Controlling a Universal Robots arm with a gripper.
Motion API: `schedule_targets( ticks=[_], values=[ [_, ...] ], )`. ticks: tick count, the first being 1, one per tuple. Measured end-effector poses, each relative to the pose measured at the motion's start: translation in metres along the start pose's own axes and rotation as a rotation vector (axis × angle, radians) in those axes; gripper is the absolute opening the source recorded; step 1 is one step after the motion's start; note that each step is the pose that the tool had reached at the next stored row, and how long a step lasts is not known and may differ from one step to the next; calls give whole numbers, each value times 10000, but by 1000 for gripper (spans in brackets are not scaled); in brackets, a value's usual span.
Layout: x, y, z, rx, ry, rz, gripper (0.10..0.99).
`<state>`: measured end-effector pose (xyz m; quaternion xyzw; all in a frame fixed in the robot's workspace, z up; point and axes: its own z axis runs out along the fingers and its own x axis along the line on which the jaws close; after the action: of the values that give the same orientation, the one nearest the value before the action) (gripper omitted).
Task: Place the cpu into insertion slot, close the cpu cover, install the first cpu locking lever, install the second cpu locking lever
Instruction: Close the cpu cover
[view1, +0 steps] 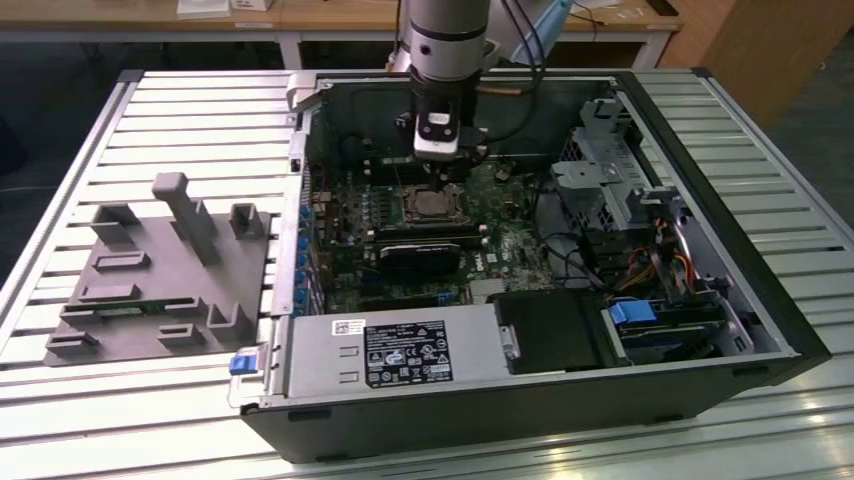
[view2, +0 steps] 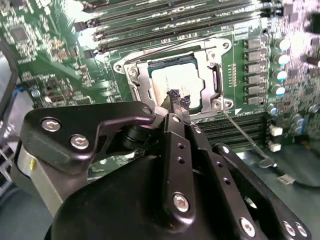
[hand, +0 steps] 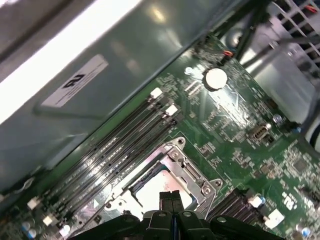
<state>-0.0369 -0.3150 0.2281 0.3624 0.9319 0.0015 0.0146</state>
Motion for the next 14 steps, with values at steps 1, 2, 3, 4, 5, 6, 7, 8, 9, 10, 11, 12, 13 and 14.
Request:
schedule_targets(
  ticks=[1,2,3,4,5,6,7,8,9,10,11,12,13,14],
  values=[
    [0,0,1,-5,3,-195,102],
    [0,0,1,-10,5,-375,102],
    [0,0,1,-14,8,-555,102],
    [0,0,2,-20,10,-734,102],
    [0,0,2,-24,13,-916,102],
    [0,0,2,-29,15,-1094,102],
    [0,0,2,-34,17,-1274,102],
    [0,0,3,-39,20,-1471,102],
    [0,0,3,-44,22,-1650,102],
    [0,0,3,-48,25,-1831,102],
    [0,0,3,-53,27,-2009,102],
    [0,0,3,-57,29,-2191,102],
    [0,0,4,-62,32,-2369,102],
    [0,0,4,-66,34,-2549,102]
  ],
)
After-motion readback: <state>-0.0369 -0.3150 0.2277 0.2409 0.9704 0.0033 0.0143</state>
